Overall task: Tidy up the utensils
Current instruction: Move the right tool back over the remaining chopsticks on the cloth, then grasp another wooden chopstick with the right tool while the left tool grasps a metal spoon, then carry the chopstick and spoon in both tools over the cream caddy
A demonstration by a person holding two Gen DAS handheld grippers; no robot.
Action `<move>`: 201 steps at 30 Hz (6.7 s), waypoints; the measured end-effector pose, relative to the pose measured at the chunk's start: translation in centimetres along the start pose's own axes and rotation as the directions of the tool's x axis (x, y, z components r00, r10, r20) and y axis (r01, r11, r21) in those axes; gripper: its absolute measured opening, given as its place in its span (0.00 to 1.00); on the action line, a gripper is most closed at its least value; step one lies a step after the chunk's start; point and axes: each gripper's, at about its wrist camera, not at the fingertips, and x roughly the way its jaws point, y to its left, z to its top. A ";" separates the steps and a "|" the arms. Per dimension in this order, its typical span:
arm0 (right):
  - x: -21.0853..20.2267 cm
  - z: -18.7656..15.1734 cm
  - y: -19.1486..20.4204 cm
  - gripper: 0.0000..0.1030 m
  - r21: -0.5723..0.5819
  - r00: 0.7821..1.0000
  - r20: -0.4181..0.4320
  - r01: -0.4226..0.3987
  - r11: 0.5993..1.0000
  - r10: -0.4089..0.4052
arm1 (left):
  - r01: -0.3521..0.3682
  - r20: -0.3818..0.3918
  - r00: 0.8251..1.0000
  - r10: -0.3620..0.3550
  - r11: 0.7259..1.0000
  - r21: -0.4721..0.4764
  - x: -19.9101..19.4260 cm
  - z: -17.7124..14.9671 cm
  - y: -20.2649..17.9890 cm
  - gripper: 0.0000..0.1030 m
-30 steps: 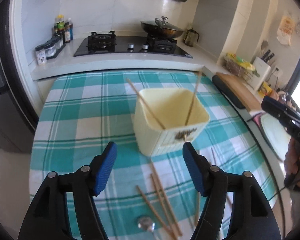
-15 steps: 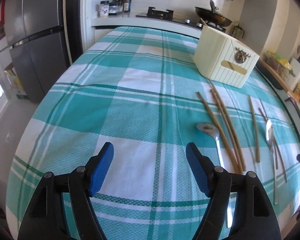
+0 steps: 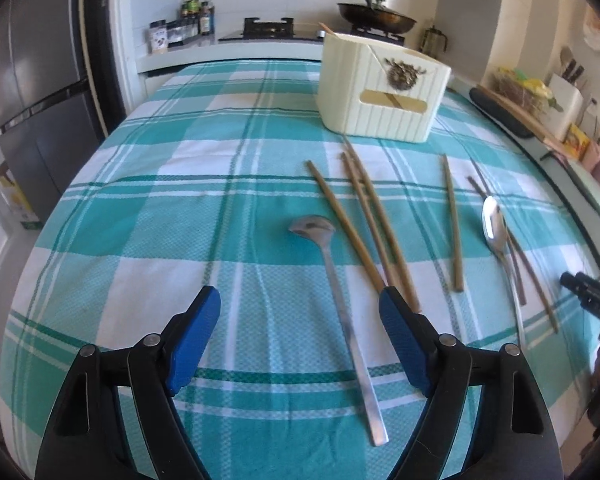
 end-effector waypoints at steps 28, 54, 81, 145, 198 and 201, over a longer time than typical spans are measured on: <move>-0.1 -0.3 -0.5 0.56 0.031 1.000 0.010 -0.013 0.999 0.012 | -0.170 -0.082 0.983 0.166 0.984 -0.046 2.0 -0.9 3.8 0.80; -1.0 1.8 5.6 0.56 -0.162 0.980 -0.036 -0.199 0.967 0.196 | -0.172 -0.077 0.983 0.166 0.982 -0.081 2.0 -1.9 4.6 0.87; -0.5 0.6 -1.0 0.06 -0.083 0.966 -0.093 0.235 0.968 -0.243 | -0.173 -0.085 0.983 0.165 0.981 -0.089 2.2 -1.9 4.7 0.93; 3.8 6.3 -5.1 0.45 -0.131 0.930 -0.366 -0.087 0.987 0.034 | 0.019 -0.282 0.959 0.010 0.995 0.100 5.9 2.7 6.8 1.00; -14.0 15.9 4.3 0.06 -0.188 0.900 0.211 -0.346 0.919 0.382 | 0.326 0.124 0.935 -0.332 0.943 0.070 -10.9 14.2 4.4 0.35; -14.4 17.6 5.4 0.06 -0.216 0.893 0.230 -0.342 0.915 0.388 | 0.337 0.127 0.930 -0.345 0.938 0.077 -11.2 16.2 4.0 0.35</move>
